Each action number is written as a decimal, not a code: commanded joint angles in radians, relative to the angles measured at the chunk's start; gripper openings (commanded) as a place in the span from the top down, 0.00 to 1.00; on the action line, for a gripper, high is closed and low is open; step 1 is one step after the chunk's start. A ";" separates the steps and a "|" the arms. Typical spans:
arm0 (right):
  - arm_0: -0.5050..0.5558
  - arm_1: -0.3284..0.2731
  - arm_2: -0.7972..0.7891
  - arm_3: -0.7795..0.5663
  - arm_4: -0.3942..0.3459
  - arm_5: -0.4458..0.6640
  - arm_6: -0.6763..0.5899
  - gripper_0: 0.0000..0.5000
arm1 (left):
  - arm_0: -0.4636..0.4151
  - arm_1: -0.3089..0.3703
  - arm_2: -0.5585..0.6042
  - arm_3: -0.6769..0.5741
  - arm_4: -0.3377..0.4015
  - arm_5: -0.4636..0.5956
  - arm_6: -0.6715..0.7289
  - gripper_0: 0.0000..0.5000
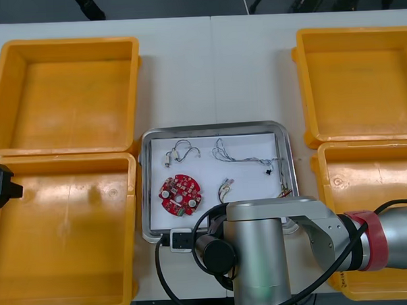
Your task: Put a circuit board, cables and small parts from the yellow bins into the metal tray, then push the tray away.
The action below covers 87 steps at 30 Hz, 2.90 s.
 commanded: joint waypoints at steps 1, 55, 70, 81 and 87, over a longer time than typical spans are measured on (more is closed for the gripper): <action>0.008 0.030 0.015 -0.009 0.018 -0.010 -0.013 0.00 | 0.022 0.041 0.033 -0.029 0.008 0.005 -0.082 0.00; -0.076 -0.064 0.009 0.106 0.177 -0.159 -0.062 1.00 | 0.022 0.041 0.033 -0.029 0.008 0.005 -0.082 0.00; -0.112 -0.082 -0.017 0.145 0.177 -0.174 -0.071 1.00 | 0.022 0.041 0.033 -0.029 0.008 0.005 -0.082 0.00; -0.139 -0.067 -0.017 0.188 0.189 -0.231 -0.077 1.00 | 0.022 0.041 0.033 -0.029 0.008 0.005 -0.082 0.00; -0.150 -0.076 -0.017 0.209 0.208 -0.269 -0.072 1.00 | 0.022 0.041 0.033 -0.029 0.008 0.005 -0.082 0.00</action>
